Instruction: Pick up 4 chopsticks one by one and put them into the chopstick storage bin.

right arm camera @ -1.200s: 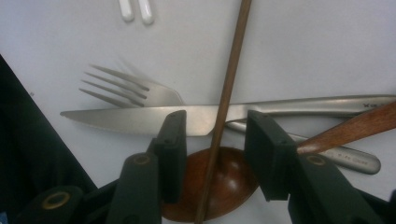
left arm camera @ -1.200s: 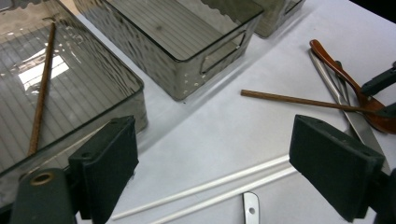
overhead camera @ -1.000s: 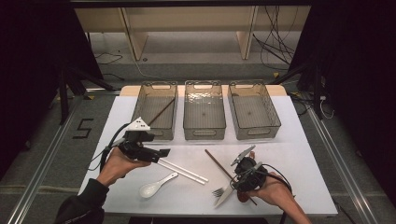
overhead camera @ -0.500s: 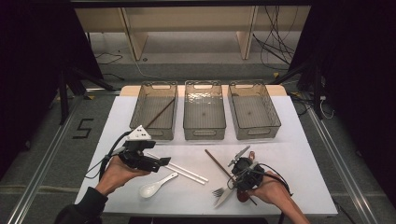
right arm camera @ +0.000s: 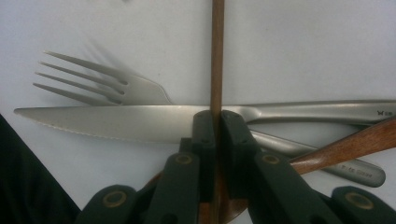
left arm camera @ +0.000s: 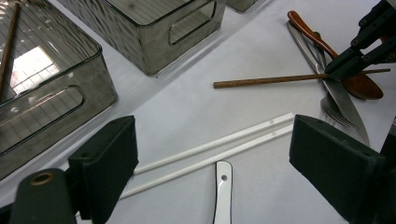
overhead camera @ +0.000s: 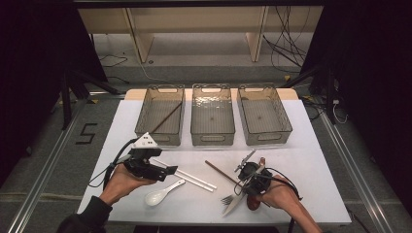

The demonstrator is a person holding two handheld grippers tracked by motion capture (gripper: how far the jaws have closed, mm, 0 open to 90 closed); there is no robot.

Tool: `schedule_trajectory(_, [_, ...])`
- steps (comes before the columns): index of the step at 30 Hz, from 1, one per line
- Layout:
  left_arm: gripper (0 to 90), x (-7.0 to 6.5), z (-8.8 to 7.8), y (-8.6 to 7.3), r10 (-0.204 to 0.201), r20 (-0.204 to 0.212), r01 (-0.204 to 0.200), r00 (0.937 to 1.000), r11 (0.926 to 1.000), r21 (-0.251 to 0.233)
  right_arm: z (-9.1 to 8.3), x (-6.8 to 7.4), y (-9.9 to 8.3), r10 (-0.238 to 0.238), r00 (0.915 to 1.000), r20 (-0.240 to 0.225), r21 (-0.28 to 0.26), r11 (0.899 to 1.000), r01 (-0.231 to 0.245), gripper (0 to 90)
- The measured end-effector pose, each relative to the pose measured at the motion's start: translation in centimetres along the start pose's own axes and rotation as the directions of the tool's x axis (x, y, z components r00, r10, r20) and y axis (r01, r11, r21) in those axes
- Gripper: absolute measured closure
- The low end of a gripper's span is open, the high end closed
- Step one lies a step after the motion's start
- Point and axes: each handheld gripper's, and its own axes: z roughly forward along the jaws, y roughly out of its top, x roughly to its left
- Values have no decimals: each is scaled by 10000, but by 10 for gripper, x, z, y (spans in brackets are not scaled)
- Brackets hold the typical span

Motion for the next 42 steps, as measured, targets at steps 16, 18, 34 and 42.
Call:
schedule_trajectory(16, [149, 0, 5, -2, 180, 105, -181, 9998, 9997, 150, -12, 1, 3, -776, 9970, -68, -455, 9960, 772, 862])
schedule_trajectory(18, [149, -2, 6, -2, 234, 162, -236, 9996, 9996, 163, -17, 3, 4, -912, 9958, -76, -684, 9935, 904, 862])
schedule_trajectory(34, [152, -22, 20, 6, 1566, 1033, -1658, 9822, 9823, 874, -35, 36, 14, -2374, 9710, -272, -1222, 9649, 2325, 862])
schedule_trajectory(42, [159, -36, 31, 12, 2272, 1640, -2504, 9599, 9583, 1377, -36, 46, 17, -2935, 9552, -383, -1280, 9495, 2866, 861])
